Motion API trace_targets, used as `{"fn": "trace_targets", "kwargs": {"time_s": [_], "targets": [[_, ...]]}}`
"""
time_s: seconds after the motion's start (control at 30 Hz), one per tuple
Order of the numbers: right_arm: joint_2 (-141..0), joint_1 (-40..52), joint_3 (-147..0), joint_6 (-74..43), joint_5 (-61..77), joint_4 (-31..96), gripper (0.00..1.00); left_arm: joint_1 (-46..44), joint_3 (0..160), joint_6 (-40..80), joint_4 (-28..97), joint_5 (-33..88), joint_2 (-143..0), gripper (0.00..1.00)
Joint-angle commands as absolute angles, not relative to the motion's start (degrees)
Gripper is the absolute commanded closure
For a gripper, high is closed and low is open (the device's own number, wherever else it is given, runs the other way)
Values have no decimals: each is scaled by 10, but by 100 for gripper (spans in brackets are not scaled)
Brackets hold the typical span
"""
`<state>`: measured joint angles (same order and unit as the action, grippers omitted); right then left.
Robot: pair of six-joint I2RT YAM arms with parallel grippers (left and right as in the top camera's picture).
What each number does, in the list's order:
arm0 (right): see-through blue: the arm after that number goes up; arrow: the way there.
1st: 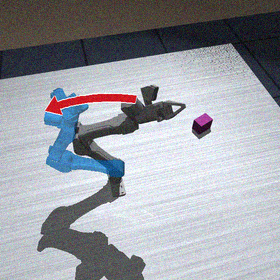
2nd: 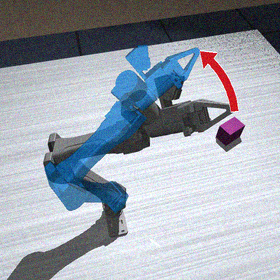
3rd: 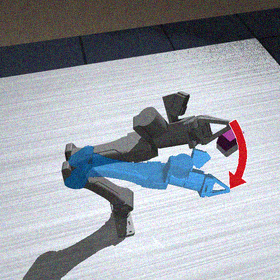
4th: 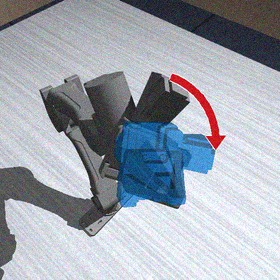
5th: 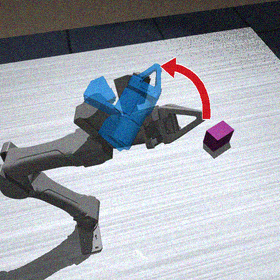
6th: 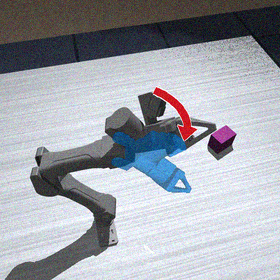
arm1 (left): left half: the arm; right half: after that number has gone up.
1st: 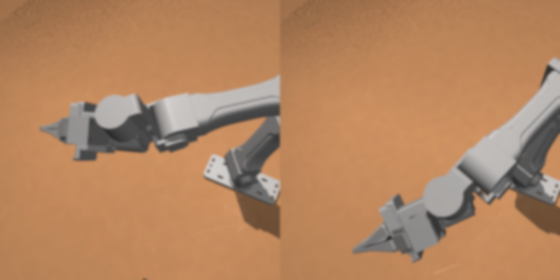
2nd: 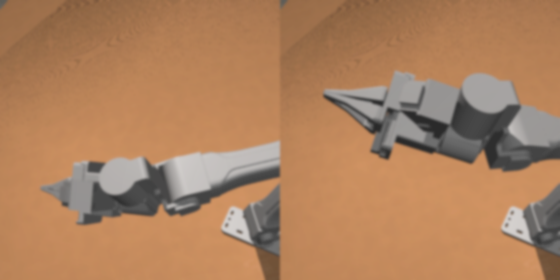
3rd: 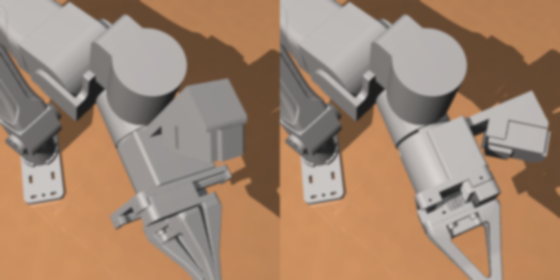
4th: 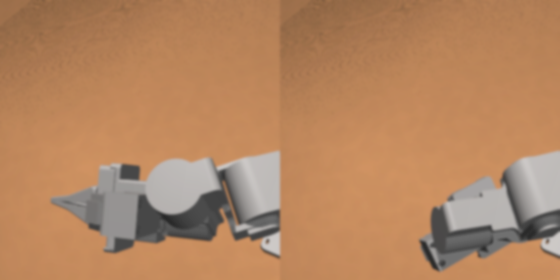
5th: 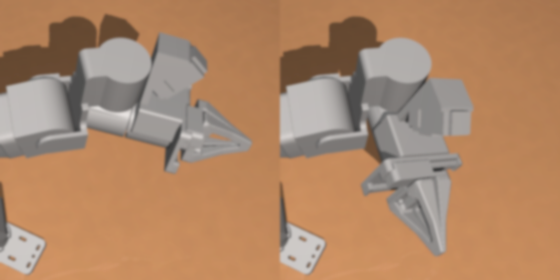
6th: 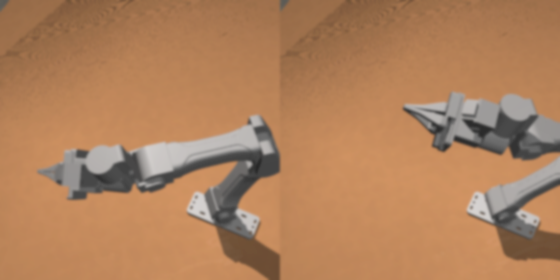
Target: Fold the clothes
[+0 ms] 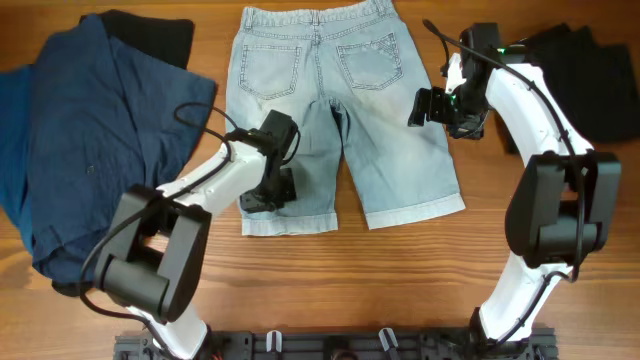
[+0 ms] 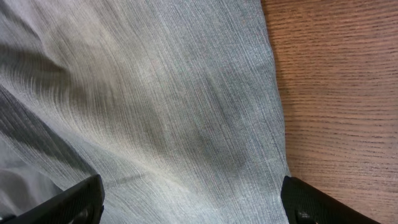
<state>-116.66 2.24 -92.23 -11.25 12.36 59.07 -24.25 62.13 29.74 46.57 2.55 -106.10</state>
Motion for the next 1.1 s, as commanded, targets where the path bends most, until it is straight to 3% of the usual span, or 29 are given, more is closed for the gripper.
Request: {"fn": "trace_targets", "kwargs": {"time_s": [0.0,0.2,0.33,0.4,0.53,0.57,0.67,0.8,1.07], "targets": [[-1148,23,-922,-99,121,588,8,-174,598,305,483,-27,-1086,96],[-1148,23,-922,-91,123,561,5,-36,594,258,489,-25,-1085,96],[-1148,23,-923,-90,145,523,3,-36,595,244,489,-12,-1080,96],[-1148,23,-927,-89,151,500,2,-53,595,244,489,11,-1069,89],[-1148,23,-929,-71,151,408,1,-103,596,244,489,25,-1013,52],[-1148,23,-929,-58,151,366,0,-118,597,244,489,25,-986,31],[-1150,24,-929,-45,151,254,1,-144,602,245,488,25,-911,15],[-1161,27,-948,-58,165,185,9,-165,611,259,479,25,-819,13],[-1259,32,-1200,-23,180,329,9,-215,691,259,472,25,-771,13]]}}
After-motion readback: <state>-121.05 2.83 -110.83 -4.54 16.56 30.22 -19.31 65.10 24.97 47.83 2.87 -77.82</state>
